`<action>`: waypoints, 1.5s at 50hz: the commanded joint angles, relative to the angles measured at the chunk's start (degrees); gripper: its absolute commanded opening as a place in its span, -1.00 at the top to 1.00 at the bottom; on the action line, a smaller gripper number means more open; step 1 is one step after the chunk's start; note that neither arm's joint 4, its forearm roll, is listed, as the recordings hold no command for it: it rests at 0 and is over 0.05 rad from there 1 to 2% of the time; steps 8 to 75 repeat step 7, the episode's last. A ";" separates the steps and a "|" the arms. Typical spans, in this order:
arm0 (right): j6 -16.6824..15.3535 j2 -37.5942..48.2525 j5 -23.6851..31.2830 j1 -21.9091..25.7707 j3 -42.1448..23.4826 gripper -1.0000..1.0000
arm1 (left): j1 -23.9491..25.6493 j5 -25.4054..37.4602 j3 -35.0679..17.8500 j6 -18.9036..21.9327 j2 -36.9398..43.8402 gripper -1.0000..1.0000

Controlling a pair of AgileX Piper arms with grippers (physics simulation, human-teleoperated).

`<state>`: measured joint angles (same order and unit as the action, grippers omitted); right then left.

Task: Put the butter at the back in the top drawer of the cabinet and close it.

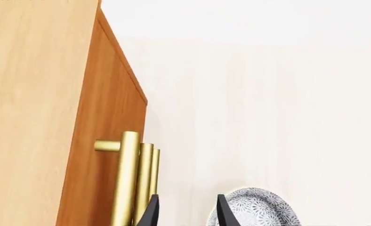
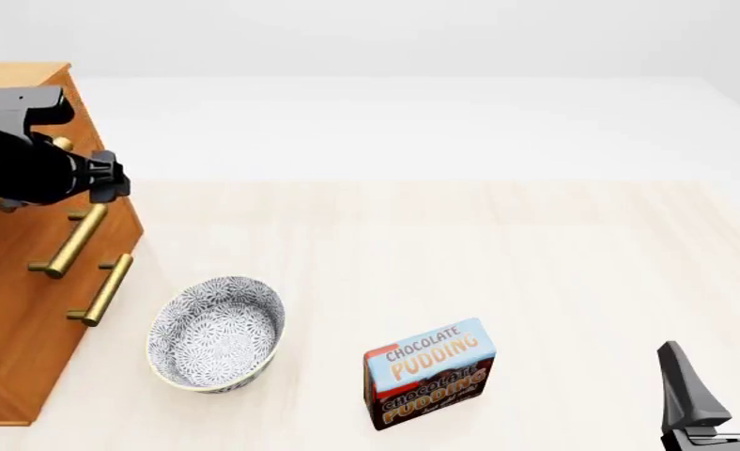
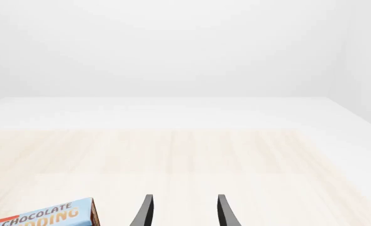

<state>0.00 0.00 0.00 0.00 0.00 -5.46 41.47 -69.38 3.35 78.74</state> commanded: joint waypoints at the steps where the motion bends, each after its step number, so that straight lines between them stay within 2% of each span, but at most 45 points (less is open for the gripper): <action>1: 0.00 0.00 0.00 0.00 0.00 -1.00 | -1.57 0.67 -1.51 -1.12 -1.36 -1.00; 7: 0.00 0.00 0.00 0.00 0.00 -1.00 | -0.29 3.26 -2.83 -1.59 -5.07 -1.00; 75: 0.00 0.00 0.00 0.00 0.00 -1.00 | -0.29 3.26 -2.83 -1.59 -5.07 -1.00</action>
